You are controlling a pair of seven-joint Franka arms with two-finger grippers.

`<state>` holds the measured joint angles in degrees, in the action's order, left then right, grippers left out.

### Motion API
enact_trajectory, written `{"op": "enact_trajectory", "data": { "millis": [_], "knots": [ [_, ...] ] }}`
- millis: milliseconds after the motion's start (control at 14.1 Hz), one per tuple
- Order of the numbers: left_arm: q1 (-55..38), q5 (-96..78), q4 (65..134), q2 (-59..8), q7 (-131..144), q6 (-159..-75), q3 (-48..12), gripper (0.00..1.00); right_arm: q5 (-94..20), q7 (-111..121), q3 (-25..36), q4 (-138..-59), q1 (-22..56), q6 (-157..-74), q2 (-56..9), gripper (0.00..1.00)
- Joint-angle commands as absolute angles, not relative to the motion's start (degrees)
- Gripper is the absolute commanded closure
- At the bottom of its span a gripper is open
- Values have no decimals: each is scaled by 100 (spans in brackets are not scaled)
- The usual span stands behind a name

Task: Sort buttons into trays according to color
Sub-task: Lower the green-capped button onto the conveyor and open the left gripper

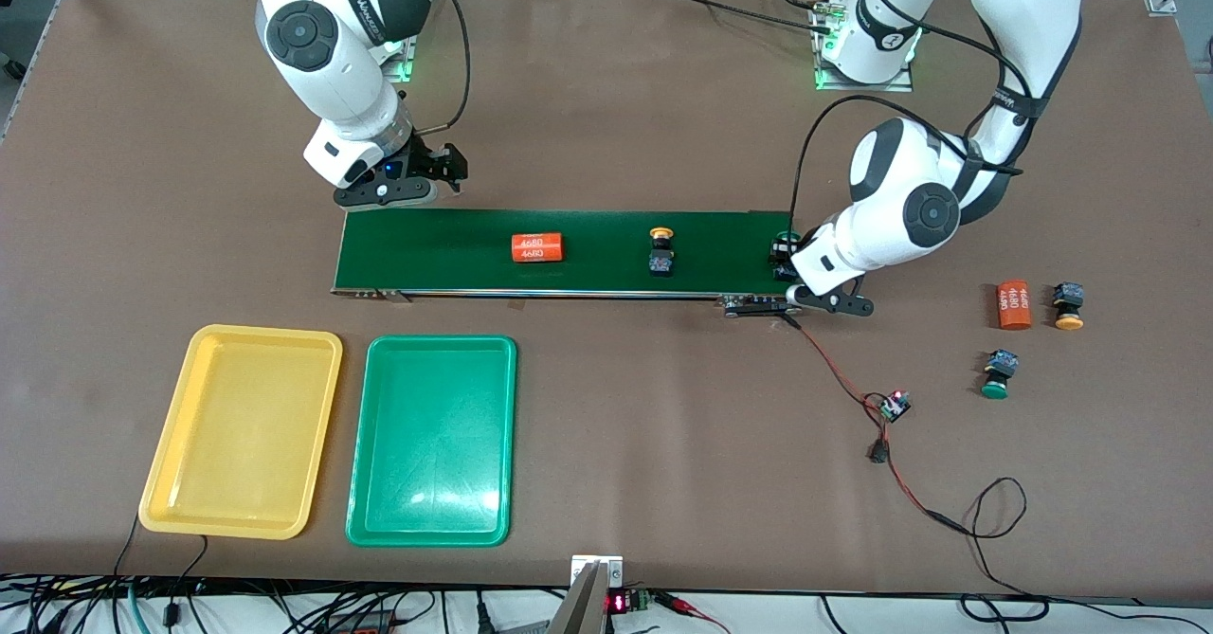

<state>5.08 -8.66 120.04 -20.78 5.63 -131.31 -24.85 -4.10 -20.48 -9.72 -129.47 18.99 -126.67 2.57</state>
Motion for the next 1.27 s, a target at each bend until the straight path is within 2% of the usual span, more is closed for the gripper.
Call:
{"op": "enact_trajectory", "data": {
  "millis": [0, 1202],
  "knots": [
    [422, -888, 12111, -1942, 501, -13140, -2435, 100, -299, -2206, -984, -12832, 1916, -12630, 185, 0],
    [413, -861, 12103, -2162, 483, -13500, -2426, 99, -281, -2215, -976, -12832, 1916, -12639, 184, 0]
  ]
}}
